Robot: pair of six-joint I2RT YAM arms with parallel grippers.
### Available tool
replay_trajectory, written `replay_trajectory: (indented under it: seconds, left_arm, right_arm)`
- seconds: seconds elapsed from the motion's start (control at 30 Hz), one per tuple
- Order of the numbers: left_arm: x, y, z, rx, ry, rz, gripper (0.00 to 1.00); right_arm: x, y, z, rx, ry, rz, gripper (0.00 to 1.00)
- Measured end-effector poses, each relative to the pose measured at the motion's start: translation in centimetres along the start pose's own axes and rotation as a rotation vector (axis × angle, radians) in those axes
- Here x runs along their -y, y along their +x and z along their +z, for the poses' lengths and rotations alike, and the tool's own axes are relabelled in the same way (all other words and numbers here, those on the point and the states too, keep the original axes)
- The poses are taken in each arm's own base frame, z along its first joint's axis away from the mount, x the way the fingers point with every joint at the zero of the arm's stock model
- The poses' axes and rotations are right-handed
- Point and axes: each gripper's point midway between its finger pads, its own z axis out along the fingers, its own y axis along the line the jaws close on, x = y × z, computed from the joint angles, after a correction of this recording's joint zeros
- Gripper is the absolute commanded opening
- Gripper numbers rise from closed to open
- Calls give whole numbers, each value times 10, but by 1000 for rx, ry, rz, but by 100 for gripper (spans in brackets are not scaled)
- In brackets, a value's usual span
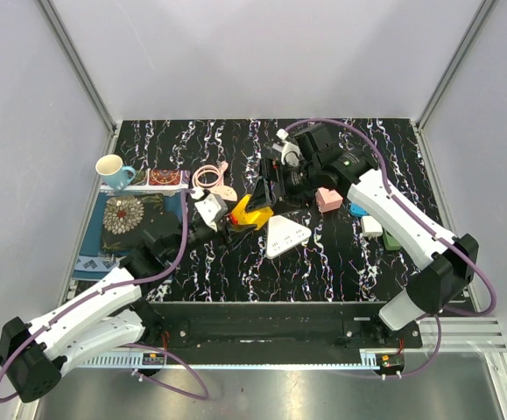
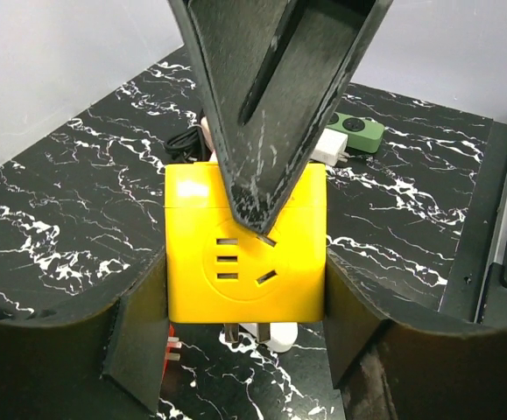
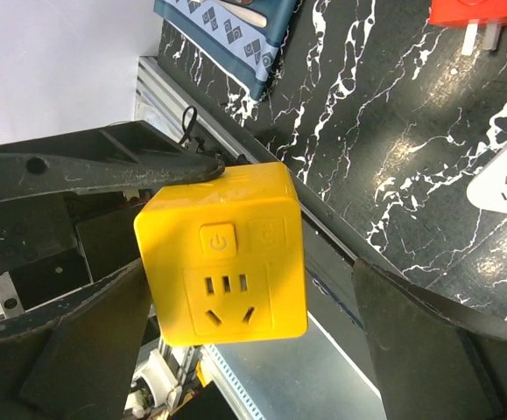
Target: Insert the plug
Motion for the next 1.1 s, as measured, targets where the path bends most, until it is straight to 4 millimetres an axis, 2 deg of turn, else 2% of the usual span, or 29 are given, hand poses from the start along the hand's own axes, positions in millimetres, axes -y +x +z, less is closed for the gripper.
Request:
replay_trajectory:
  seconds: [0.2,0.3,0.33,0.4,0.43,0.47,0.5,0.53,0.57,0.6,0.63,0.73,0.9,1.1]
  left_arm:
    - [0,1,6,7,11,0,29]
    - [1,0,7,12,16,1,29]
    - [1,0,8,12,18,1,29]
    - [2,0,8,13,21,1,32]
    - [2,1,8,11,23,0,37]
    - [2,1,9,12,25,-4,41]
    - [2,0,9,13,25,-9,50]
    - [2,0,9,14,26,-6,54]
    - [3,1,9,13,27,-5,59]
    - [3,1,9,12,27,-4,66]
    - [3,1,10,11,27,-4,76]
    - [1,2,9,6,14,-4,99]
    - [-12,0,-6,-11,-84,-28,99]
    - [-31,-23,-42,5,-255,-75,99]
  right_arm:
    - [2,1,8,-45,-29,2,89]
    - [2,2,9,-60,-44,4,79]
    - [2,2,9,-63,-48,2,71]
    - [-1,2,8,-71,-65,-4,59]
    - [-2,2,7,-71,-70,-12,51]
    - [-2,2,7,-71,-71,-22,36]
    - [-2,2,7,-71,-74,-32,29]
    - [-2,2,6,-72,-77,-34,22]
    - [-1,2,6,-74,-77,-35,10]
    - [-1,2,6,-74,-76,-37,5]
    - [-1,2,6,-73,-75,-42,0]
    - [4,2,6,-63,-58,-65,0]
    - [34,6,-1,4,73,-143,0]
    - [84,15,-23,105,300,-271,0]
